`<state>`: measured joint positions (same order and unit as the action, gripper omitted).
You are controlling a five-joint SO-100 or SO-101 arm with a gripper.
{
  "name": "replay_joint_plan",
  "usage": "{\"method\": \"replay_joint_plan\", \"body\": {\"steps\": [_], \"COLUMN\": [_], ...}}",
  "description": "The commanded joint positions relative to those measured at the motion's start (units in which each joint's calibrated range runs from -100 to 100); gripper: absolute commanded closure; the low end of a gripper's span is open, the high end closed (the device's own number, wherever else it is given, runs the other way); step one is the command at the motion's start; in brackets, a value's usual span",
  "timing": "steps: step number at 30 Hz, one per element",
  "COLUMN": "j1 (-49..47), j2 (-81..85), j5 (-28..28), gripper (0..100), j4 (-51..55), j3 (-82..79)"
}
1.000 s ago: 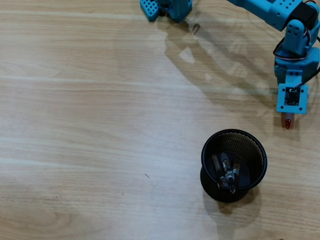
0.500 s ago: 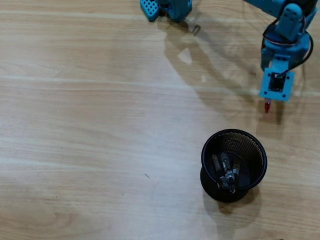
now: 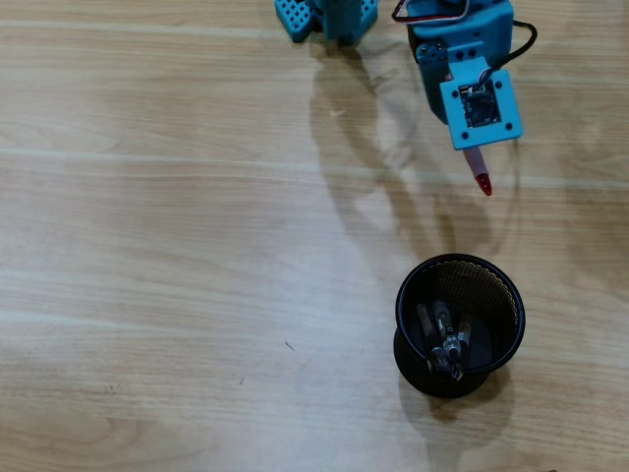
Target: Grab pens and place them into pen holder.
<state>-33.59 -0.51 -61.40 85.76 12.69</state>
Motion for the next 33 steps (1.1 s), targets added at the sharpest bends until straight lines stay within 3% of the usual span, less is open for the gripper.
{"method": "replay_joint_plan", "body": {"steps": [1, 7, 14, 20, 23, 33], "j1": [6.7, 10.3, 10.8, 10.1, 10.4, 12.8], "j2": [11.3, 15.6, 15.9, 15.5, 14.1, -0.6], "j5": [12.6, 19.9, 19.9, 12.5, 11.4, 7.3], "gripper": [98, 98, 98, 98, 98, 98], "j4": [-10.5, -24.6, -52.5, -84.5, -95.5, -115.7], "j3": [-3.9, -5.4, -12.7, -30.8, -36.3, -37.8]}}
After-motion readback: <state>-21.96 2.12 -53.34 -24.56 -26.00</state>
